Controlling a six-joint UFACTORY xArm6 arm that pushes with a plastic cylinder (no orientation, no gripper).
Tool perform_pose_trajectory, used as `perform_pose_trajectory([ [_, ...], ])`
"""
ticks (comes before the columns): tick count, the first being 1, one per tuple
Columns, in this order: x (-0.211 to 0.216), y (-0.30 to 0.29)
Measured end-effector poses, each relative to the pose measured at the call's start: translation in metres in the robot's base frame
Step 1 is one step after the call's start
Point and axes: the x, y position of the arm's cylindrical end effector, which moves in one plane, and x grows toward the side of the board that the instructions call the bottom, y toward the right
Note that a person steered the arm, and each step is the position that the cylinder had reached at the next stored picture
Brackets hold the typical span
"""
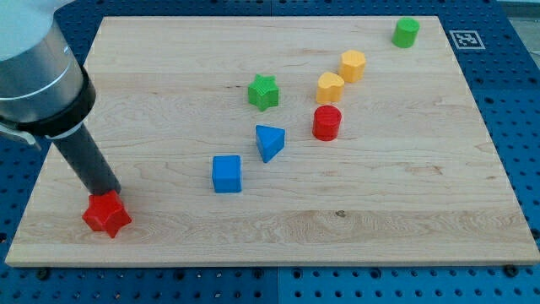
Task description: Arrange the blue blocks in a diagonal line
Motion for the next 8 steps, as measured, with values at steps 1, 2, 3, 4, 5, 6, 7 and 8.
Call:
perform_pose_trajectory([
  [1, -0.028, 0.004],
  [2, -0.032, 0.015],
  [3, -0.026, 0.036],
  [4, -0.019, 0.059],
  [5, -0.004, 0.085],
  [6, 0.008, 0.128],
  [7, 0.023, 0.172],
  [8, 0.005, 0.202],
])
